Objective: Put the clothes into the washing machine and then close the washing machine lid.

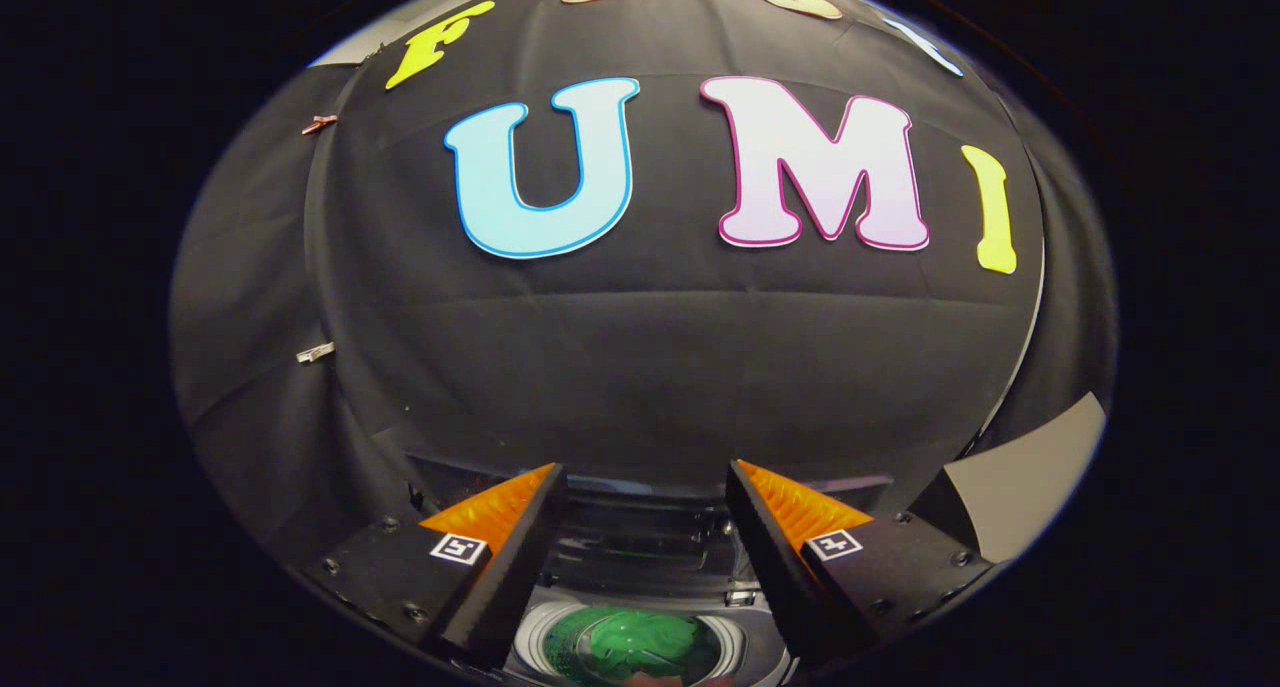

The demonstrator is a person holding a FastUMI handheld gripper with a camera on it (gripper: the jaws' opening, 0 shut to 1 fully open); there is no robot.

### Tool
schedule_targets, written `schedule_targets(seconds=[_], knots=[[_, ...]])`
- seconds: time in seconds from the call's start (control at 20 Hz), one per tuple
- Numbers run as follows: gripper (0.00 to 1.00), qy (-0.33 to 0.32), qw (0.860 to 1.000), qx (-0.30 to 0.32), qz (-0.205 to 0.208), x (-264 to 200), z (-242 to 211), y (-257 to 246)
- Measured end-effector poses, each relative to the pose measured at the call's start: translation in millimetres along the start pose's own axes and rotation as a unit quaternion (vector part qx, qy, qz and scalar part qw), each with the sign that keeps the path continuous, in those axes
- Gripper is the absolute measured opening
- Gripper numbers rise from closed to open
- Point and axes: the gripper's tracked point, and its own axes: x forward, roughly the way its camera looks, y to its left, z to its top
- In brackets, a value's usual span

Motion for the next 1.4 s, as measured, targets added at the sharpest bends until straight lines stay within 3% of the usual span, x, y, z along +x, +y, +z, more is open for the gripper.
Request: schedule_targets(seconds=[0.3, 0.55, 1.4], knots=[[1.0, 0.02, 1.0, -0.009, -0.021, 40.5, -6.3, -16.3], [1.0, 0.029, 0.999, 0.007, -0.011, 57.0, -11.7, -17.5], [1.0, 0.014, 1.0, -0.006, 0.014, 3.8, -28.9, -12.4]])
